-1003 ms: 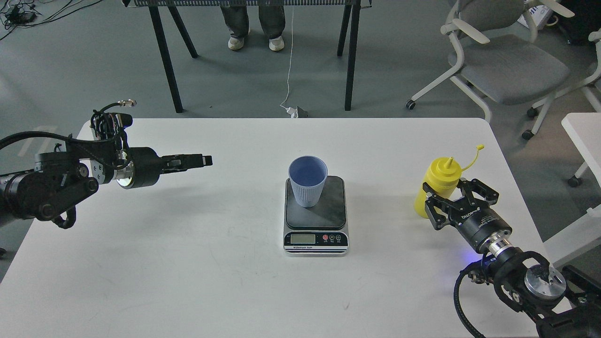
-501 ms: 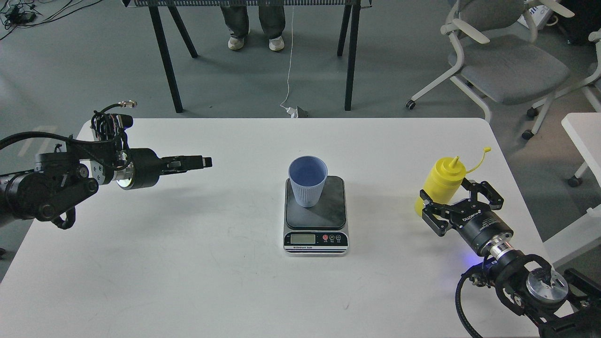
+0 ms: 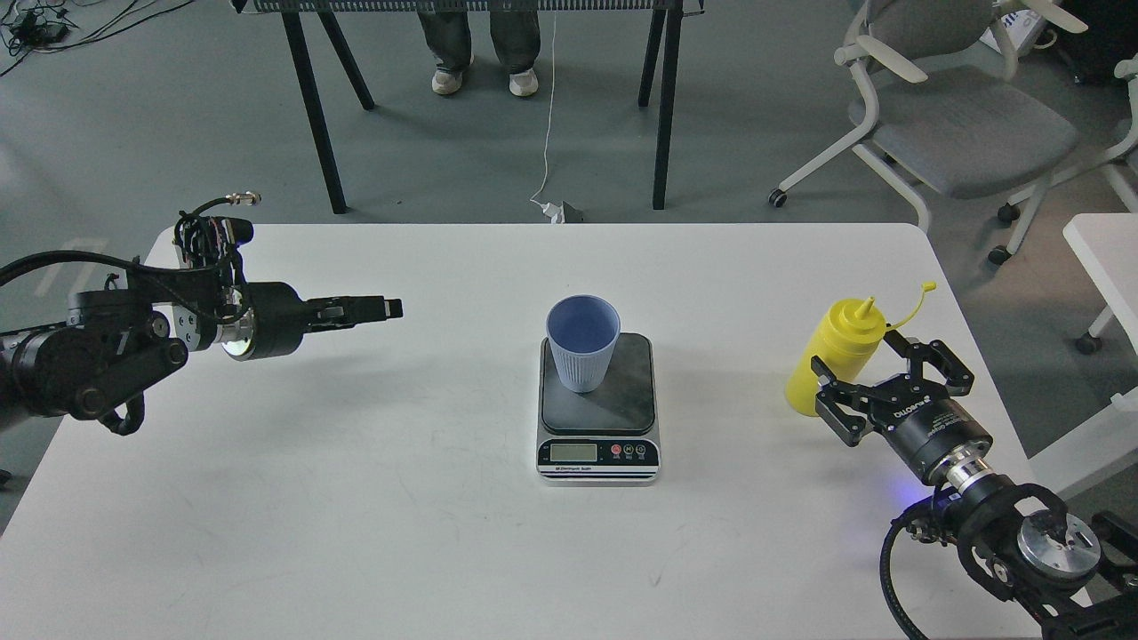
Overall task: Pour seasoning into cup on scale with both arms
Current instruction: 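Lower the yellow bottle onto the table beside the scale, then open the right gripper and pull it back from the bottle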
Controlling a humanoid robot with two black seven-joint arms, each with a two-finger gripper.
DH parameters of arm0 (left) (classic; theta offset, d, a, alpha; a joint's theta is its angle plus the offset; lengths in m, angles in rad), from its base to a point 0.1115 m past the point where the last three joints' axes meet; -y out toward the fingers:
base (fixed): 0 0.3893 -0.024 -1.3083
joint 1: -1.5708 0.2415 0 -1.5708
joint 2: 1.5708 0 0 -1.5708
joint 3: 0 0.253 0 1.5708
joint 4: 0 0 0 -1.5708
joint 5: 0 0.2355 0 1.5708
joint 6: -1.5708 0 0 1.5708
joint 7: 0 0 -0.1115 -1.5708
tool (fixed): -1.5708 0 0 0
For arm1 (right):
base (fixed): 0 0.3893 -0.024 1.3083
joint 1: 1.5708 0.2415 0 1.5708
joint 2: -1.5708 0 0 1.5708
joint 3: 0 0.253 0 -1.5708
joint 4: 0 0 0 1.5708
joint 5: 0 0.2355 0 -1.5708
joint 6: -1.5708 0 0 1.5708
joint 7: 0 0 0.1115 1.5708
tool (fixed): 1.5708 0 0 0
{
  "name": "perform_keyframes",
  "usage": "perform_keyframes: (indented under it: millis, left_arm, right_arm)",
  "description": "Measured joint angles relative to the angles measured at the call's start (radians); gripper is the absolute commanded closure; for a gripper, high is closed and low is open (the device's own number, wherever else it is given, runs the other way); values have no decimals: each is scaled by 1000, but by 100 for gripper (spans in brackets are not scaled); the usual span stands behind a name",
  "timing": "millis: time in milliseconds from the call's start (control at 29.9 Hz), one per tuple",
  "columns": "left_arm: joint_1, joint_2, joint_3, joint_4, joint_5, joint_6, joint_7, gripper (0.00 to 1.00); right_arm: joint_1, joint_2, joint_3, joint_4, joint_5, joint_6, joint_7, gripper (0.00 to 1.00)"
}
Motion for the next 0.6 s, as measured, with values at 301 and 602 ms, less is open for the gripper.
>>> perform_keyframes:
  millis: [301,602]
  left_arm:
    - [0,0,0,0,0,0,0,27]
    - [0,0,0,0,0,0,0,27]
  right_arm:
    - [-6,-15,1,27,-14,0,0,4]
    - [-49,-39,3,69,-31,0,1,4]
